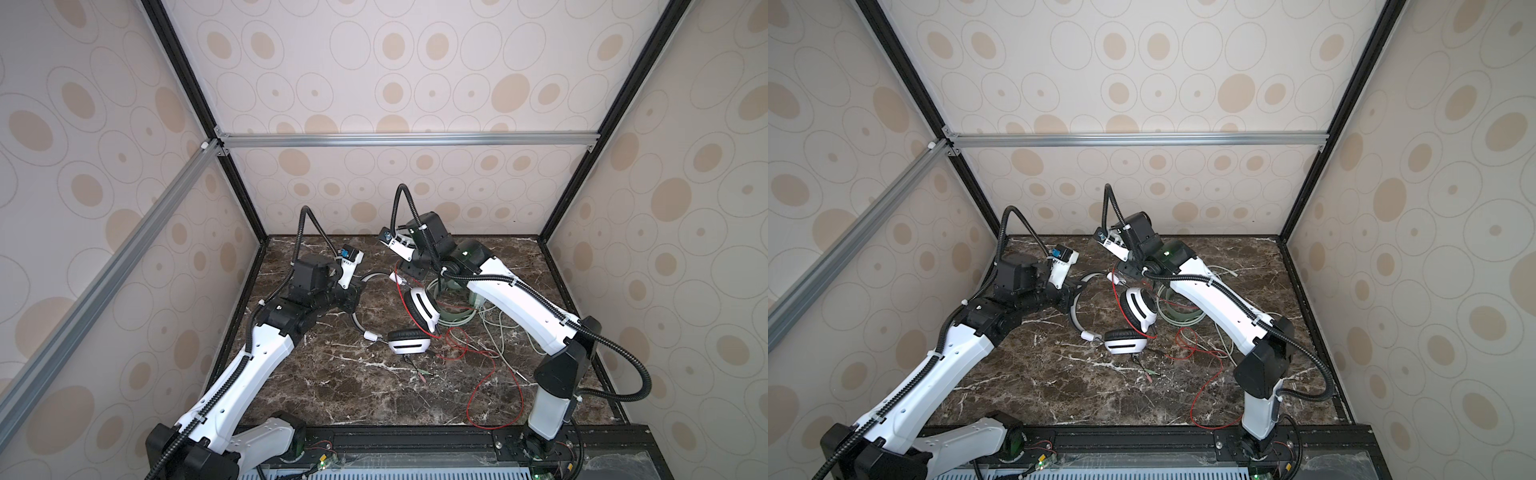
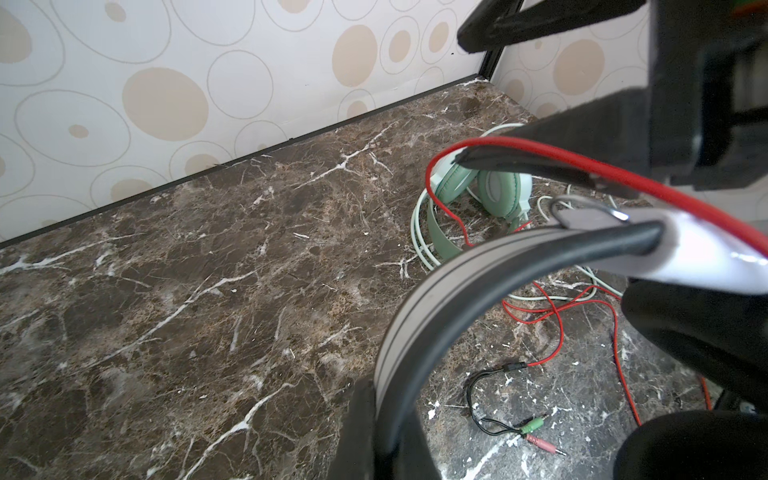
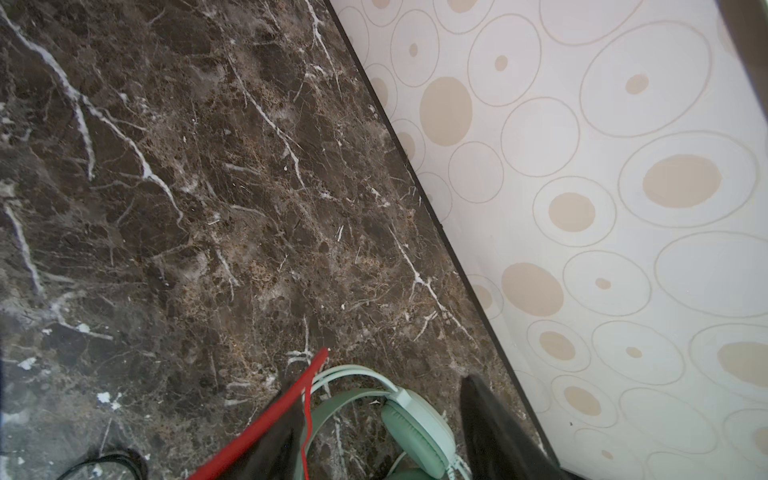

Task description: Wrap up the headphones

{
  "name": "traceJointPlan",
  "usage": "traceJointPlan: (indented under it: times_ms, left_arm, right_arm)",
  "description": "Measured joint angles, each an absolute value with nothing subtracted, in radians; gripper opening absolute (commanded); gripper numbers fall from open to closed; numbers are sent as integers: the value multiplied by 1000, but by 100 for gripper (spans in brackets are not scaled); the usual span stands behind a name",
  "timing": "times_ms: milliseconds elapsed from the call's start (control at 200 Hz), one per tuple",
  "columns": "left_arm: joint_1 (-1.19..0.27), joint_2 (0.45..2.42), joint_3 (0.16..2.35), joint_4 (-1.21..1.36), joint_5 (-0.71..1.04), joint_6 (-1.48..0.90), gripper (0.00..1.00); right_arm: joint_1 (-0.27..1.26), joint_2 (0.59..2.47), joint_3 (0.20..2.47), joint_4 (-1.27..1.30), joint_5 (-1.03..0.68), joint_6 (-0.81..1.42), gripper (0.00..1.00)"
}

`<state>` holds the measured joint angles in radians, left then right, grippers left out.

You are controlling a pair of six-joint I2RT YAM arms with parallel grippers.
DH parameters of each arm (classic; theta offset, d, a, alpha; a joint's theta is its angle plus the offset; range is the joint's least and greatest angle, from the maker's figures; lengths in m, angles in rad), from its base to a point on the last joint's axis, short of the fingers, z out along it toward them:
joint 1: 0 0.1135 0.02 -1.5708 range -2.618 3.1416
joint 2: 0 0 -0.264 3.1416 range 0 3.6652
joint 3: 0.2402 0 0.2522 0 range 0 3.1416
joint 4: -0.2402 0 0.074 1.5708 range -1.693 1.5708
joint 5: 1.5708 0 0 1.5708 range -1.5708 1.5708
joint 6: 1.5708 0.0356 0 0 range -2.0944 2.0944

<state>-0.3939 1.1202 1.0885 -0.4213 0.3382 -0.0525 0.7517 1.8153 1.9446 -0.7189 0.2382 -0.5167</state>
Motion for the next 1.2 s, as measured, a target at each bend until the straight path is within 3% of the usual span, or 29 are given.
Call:
traceJointPlan:
  times_ms: [515,650,785,1200]
  left_arm:
    - [-394,1093,1089,-360,370,-148,0]
    - [-393,1092,1090,-352,381,-186,0]
    - [-387,1088,1106,-352,389,-229,0]
    - [-360,1157,1386,-402,381,-337,0]
  right_arm:
    - [658,1641,1679,-543,19,-387,69]
    - [606,1568,1558,-456,-68,-318,78]
    - [510,1479,1420,-334,-171,-226,81]
    - [411,1349,1074,0,-451,-73,81]
